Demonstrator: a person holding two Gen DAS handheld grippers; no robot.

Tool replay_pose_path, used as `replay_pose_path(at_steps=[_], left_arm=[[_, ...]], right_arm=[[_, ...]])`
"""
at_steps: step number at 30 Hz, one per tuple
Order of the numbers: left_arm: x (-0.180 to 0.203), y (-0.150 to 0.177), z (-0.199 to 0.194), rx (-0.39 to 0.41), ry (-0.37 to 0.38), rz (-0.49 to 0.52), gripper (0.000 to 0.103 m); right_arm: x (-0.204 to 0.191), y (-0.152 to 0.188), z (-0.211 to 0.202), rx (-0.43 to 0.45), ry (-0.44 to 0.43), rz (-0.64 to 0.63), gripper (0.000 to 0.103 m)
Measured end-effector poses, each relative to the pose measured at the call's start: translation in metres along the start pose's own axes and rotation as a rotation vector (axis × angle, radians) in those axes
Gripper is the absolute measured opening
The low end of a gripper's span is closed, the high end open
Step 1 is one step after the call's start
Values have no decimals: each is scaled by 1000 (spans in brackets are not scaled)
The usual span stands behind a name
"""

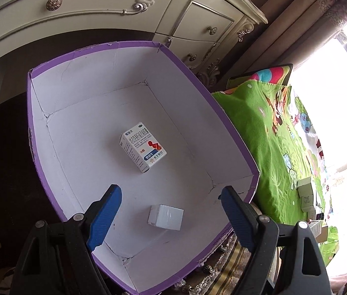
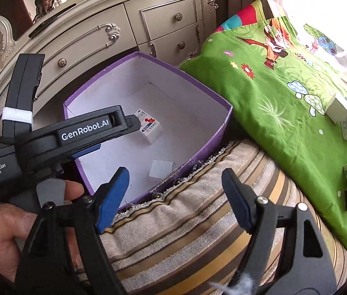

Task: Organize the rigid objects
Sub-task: 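Release the white medicine box and cube into the purple box with both grippers, then move both grippers back over the boxes on the bedspread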

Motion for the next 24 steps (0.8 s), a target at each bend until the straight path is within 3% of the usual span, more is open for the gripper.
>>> replay_pose_path(at_steps=[12, 24], left_arm=[[97, -19, -8, 89, 98, 261, 84], [181, 0, 21, -13, 189, 447, 84]], right_arm=[[119, -13, -47, 86, 83, 247, 80], [229, -1, -57, 92, 219, 485, 80]])
Point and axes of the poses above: each gripper's, at about its wrist camera, not at the fingertips, and z roughly the way its jaws point, x to its right, y to its underside, the point moved 10 cm from there along z, roughly the way its jaws point, and after that the axes turned 13 degrees about z, right-handed, at the moved point
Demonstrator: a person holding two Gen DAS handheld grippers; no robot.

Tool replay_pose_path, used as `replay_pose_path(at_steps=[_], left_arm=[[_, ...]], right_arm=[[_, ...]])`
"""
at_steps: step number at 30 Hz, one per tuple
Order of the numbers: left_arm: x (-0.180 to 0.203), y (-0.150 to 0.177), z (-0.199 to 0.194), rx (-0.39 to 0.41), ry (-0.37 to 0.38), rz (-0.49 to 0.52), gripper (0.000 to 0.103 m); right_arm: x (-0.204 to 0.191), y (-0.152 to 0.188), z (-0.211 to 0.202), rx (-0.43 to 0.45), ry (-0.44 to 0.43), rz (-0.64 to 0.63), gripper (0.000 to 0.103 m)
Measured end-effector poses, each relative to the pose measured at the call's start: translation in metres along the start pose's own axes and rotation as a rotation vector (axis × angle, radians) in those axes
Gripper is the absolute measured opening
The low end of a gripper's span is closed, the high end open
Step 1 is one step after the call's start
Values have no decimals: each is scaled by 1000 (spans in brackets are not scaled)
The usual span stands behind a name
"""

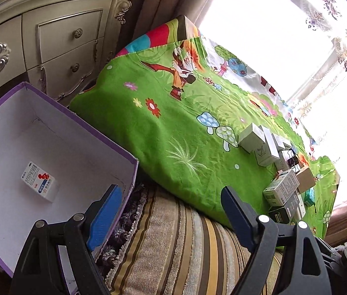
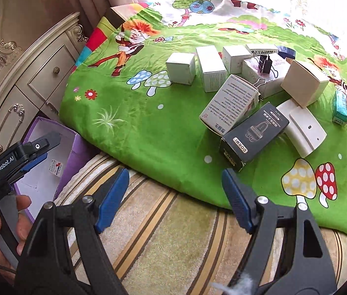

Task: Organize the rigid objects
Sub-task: 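Move both grippers back over the boxes on the bedspread, then grasp a white box with the left gripper while the right gripper grasps the black DORMI box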

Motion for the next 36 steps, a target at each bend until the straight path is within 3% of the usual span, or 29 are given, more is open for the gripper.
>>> replay_pose_path(at_steps=[11, 17, 24, 28, 36], left_arm=[[84, -25, 25, -40, 114, 198, 84], [147, -34, 42, -54, 215, 314, 84], [204, -32, 70, -134, 340, 430, 84], [225, -25, 84, -170, 368, 496, 84], [233, -15, 112, -251, 398, 513, 76]], right_arm=[[61, -20, 9, 13, 44, 243, 81], [72, -25, 19, 9, 12, 298, 81], [80, -22, 23, 11, 26, 322, 81], [84, -22, 24, 14, 29, 337, 81], [86, -21, 28, 6, 22, 334, 82]])
Point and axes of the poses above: each gripper's, at about its wrist camera, not at the fingertips, and z roughly the way its jaws point, x to its right, y to its underside, the point moved 10 cm from there along z, roughly the way its jaws point, and after that the axes turned 13 degrees about z, right-handed, at the moved point
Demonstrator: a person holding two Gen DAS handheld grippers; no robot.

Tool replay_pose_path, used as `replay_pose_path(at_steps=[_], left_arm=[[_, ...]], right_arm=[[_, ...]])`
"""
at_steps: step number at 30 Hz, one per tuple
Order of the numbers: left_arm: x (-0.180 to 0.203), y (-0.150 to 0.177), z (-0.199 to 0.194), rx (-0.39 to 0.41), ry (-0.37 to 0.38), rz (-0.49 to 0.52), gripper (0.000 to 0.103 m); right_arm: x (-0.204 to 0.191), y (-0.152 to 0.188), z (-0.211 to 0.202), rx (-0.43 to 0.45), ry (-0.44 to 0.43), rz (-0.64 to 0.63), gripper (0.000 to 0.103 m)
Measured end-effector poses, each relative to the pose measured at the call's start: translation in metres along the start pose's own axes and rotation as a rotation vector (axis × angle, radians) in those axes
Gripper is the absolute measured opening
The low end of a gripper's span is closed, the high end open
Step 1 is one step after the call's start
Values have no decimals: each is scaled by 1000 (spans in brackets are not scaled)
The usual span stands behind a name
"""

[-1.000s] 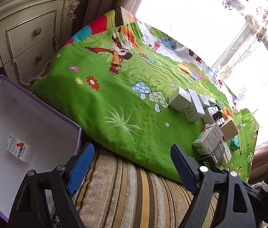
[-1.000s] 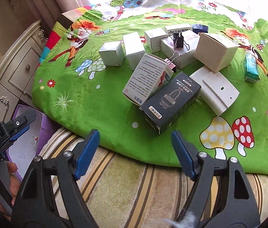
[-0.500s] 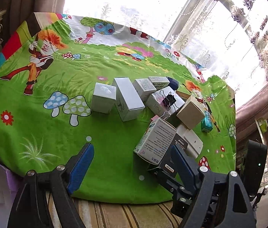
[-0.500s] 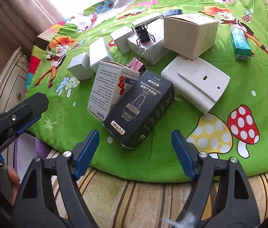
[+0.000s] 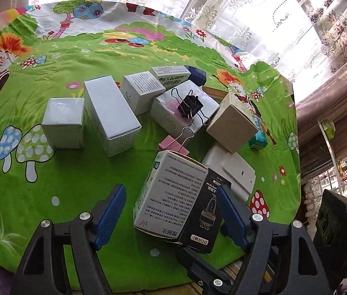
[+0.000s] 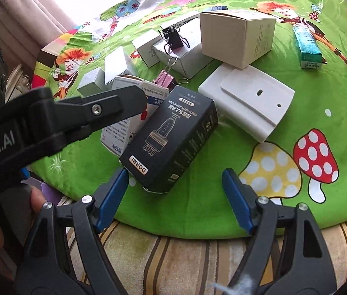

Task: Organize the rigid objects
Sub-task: 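Grasp a white box with the left gripper while the right gripper grasps the black DORMI box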

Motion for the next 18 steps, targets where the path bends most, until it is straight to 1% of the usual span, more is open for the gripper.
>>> replay_pose_path(at_steps=[2, 4, 5, 7, 9, 15, 18], left_arm=[[-2, 2, 5, -12, 4, -9, 68], [-5, 5, 8, -19, 18, -32, 51], [-8, 6, 7, -15, 21, -42, 51], [-13, 8, 5, -8, 16, -61, 46], [-18, 10, 2, 4, 26, -88, 44], [-30, 20, -13, 61, 66, -169, 40], [-36, 29, -20, 92, 84, -213, 40]], right_arm=[[-2, 0, 1, 1, 3, -3, 82], [-4, 0, 2, 3, 6, -3, 83], [-4, 0, 2, 4, 7, -4, 83], [-5, 0, 3, 6, 8, -4, 83], [-5, -1, 4, 7, 9, -4, 83], [-6, -1, 5, 9, 15, -4, 84], [-7, -1, 3, 16, 18, -4, 84]])
Point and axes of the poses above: each gripper's, at about its wrist camera, not at the fingertips, and z roughly the way its jaws point, x to its right, y to its underside, the point moved 10 cm from there along z, roughly the way its jaws point, and after that the axes turned 13 degrees about z, right-handed, at the moved point
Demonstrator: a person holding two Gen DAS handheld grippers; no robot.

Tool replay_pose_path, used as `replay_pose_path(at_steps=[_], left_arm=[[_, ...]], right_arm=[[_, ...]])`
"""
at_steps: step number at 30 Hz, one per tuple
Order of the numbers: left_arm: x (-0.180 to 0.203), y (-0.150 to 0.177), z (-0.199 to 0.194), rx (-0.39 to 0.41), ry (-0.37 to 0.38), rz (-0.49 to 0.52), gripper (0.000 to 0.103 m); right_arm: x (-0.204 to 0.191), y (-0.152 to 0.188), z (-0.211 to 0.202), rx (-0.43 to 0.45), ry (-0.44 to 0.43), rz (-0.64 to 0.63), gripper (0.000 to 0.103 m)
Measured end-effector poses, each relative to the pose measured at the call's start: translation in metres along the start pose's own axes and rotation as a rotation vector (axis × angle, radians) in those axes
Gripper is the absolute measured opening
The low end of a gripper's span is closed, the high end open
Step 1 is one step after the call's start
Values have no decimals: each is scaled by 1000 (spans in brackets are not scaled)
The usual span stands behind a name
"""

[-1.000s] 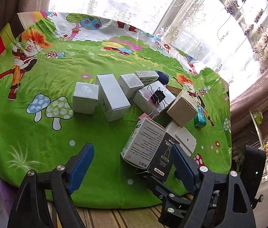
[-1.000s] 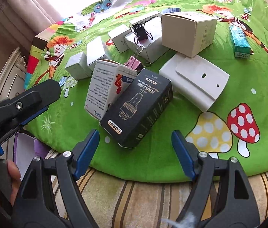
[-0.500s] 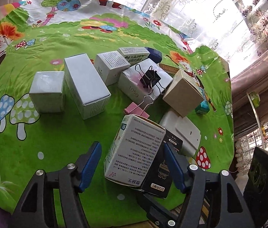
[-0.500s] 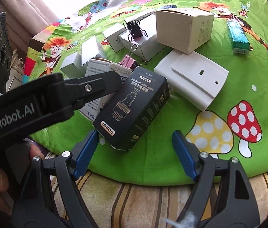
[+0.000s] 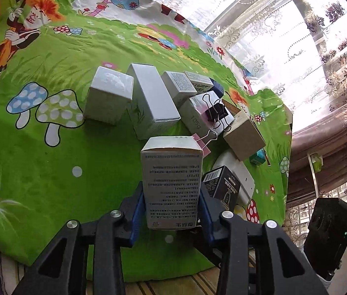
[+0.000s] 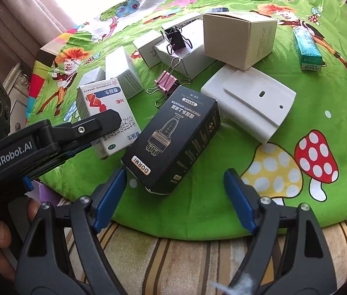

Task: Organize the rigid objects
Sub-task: 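Grasp a white box with the left gripper while the right gripper grasps the black DORMI box, then carry both held boxes to the purple box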

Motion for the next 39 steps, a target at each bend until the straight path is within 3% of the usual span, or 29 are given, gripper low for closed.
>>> replay_pose_path(at_steps=[11, 23, 25, 27, 29, 39], left_arm=[[-29, 18, -33, 99, 33, -129, 40], [-40, 31, -55, 145, 25, -155, 40], [-43, 33, -57, 149, 23, -163, 40], [-45, 35, -59, 153, 16, -171, 40], [-46, 37, -61, 158, 9, -174, 40], [-66, 48, -84, 210, -75, -223, 40]], right_arm=[[-2, -19, -9, 28, 26, 79, 84], [-9, -28, 14, 54, 206, -2, 83], [-8, -25, 18, 42, 229, -21, 76], [-6, -20, 22, 24, 241, -30, 55], [-7, -19, 20, 31, 234, -43, 43], [-42, -1, -5, 96, 151, -143, 43]])
Point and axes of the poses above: each gripper's, at about its wrist camera, not at the fingertips, and z roughly the way its jaws point, x to its right, y to its underside, the point moved 10 cm from there along z, roughly the way its jaws point, and after that the axes turned 13 degrees about z, right-handed, at the moved point
